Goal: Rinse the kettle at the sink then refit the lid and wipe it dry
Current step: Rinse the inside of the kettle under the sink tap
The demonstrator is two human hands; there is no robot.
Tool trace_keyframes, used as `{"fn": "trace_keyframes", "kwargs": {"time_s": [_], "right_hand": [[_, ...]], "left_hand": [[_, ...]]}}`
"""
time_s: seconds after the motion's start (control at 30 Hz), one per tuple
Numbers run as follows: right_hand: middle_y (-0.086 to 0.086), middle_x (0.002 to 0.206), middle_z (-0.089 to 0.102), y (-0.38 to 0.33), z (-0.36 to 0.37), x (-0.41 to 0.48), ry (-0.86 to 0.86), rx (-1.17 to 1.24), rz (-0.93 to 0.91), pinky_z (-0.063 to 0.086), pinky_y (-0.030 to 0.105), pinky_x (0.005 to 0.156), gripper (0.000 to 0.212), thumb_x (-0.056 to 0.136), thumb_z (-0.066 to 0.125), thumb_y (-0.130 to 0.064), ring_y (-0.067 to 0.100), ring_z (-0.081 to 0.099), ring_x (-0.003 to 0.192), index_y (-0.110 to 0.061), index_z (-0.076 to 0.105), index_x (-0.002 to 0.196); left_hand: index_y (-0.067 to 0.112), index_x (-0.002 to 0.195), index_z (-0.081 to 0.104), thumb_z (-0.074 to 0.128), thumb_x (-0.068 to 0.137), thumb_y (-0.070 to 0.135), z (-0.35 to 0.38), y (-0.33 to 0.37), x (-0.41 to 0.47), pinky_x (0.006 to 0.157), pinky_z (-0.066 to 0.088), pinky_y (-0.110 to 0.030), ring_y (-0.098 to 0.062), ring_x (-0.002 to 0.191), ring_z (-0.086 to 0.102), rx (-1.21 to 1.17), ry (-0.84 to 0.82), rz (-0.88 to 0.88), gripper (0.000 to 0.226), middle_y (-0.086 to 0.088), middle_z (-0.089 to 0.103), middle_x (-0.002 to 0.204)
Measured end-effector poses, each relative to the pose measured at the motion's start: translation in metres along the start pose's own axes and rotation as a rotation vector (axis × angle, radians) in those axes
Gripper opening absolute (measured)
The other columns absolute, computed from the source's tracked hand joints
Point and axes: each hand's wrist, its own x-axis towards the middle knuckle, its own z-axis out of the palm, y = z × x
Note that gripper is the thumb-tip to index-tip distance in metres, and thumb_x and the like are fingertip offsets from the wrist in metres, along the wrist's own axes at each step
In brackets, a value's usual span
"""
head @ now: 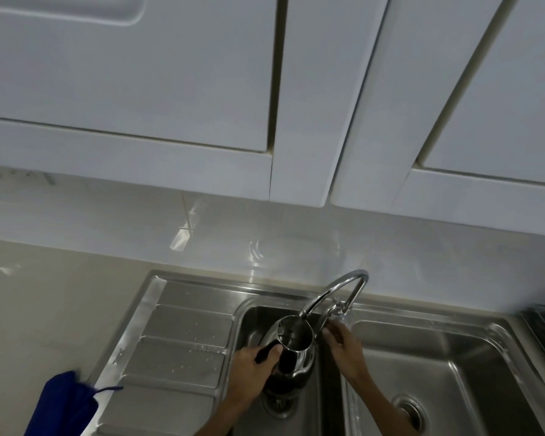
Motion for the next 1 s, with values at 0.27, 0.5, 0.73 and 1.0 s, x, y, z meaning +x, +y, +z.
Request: {"fn": "trace_keyframes", "kwargs": {"time_s": [0.27,0.5,0.73,1.0], "right_hand": [[0.019,0.107,0.068,0.019,0.013,-0.043,-0.164,0.198,0.217,0.061,0.038,0.077,0.027,0.098,0.054,-0.002,0.018,0.071,0.082,-0.008,0.058,0.125],[0.018,0.097,0.069,0.017,0.021,-0.086,-0.089,0.238,0.215,0.060,0.026,0.069,0.015,0.098,0.053,0.000,0.019,0.073,0.080,0.002,0.062,0.110],[0.021,0.096,0.071,-0.013,0.047,-0.138,-0.021,0.242,0.210,0.063,0.038,0.078,0.013,0.098,0.056,-0.004,0.028,0.074,0.086,-0.003,0.063,0.108],[0.024,0.084,0.072,-0.075,0.121,-0.190,-0.006,0.233,0.142,0.060,0.032,0.064,0.011,0.100,0.052,-0.005,0.028,0.076,0.074,0.000,0.061,0.105]], "left_hand": [[0.022,0.049,0.063,0.067,0.075,0.062,-0.027,-0.013,-0.025,0.053,0.043,-0.028,-0.011,0.045,0.058,-0.055,-0.126,-0.001,0.048,0.000,0.060,0.045],[0.018,0.048,0.061,0.066,0.074,0.063,-0.050,-0.021,-0.048,0.054,0.042,-0.028,-0.012,0.046,0.058,-0.039,-0.163,0.032,0.053,0.001,0.059,0.046],[0.014,0.049,0.058,0.065,0.076,0.063,-0.103,-0.017,-0.078,0.052,0.038,-0.026,-0.011,0.045,0.052,-0.053,-0.186,0.058,0.057,0.001,0.056,0.046],[0.013,0.052,0.061,0.067,0.089,0.043,-0.204,-0.027,-0.088,0.052,0.041,-0.023,-0.008,0.047,0.055,-0.013,-0.292,0.155,0.048,0.002,0.058,0.047]]}}
